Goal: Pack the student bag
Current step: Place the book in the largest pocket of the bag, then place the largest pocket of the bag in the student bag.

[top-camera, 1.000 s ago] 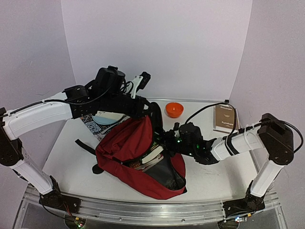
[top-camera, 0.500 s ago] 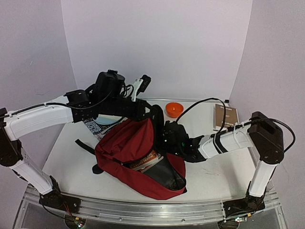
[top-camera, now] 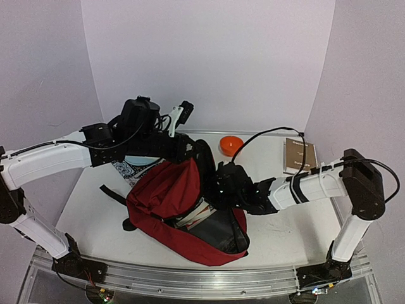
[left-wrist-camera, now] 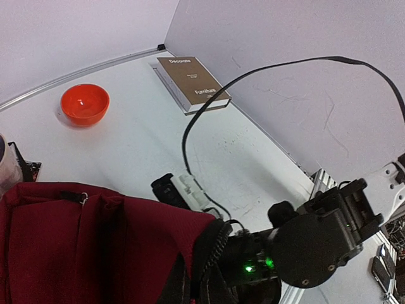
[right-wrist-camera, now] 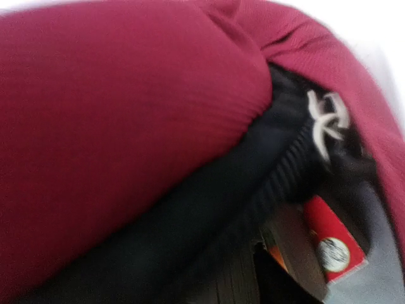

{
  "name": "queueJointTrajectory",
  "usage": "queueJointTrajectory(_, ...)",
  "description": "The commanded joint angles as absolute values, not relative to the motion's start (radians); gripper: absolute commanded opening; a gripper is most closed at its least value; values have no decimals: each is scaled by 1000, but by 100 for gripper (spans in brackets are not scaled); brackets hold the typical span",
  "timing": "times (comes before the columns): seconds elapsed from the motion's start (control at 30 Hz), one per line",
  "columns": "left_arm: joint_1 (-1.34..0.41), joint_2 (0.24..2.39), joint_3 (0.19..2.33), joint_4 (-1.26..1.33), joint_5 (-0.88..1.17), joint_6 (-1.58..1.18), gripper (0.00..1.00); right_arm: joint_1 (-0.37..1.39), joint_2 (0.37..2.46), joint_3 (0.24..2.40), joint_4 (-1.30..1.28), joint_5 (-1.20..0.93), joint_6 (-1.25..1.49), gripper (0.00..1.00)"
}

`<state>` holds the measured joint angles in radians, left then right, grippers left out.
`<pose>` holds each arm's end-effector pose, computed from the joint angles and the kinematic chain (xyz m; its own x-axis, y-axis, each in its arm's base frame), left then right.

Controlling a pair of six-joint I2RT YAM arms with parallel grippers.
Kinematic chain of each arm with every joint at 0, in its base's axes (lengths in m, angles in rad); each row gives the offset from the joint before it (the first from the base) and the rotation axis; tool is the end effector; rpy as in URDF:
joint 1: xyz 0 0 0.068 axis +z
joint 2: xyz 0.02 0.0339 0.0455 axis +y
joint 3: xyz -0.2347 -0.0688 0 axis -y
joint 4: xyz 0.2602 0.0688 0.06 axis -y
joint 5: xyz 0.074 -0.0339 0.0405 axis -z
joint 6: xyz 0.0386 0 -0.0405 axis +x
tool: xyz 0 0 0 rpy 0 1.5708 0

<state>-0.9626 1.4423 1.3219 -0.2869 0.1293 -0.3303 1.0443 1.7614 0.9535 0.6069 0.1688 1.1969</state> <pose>0.2008 -0.2971 0.3301 -0.5000 0.1553 -0.8520 0.7604 0.5495 -0.3461 0.2053 0.3404 0.1750 -0.7530 0.5306 -0.3891 -0.1877 0.3936 0.8999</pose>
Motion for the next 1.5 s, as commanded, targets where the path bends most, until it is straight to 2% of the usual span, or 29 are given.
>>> queueJointTrajectory(0.0,-938,1390,1313,-236,84,-298,0,1050,1645,965,498,213,1094,63)
queueJointTrajectory(0.2,-896,1385,1268,-249,84,-281,0,1048,1583,963,380,201,997,78)
queueJointTrajectory(0.6,-783,1431,1153,-258,13,-259,3,1000,1485,1078,-69,288,712,88)
queueJointTrajectory(0.83,-779,1496,1135,-257,-120,-243,10,832,1470,1106,-242,346,608,91)
queueJointTrajectory(1.03,-776,1515,1116,-258,-168,-274,16,659,1563,1200,-333,546,481,91)
queueJointTrajectory(1.2,-776,1509,1084,-258,-179,-316,27,548,1724,1296,-357,695,395,91)
queueJointTrajectory(1.47,-751,1468,1028,-239,-104,-355,56,450,1990,1479,-362,858,260,86)
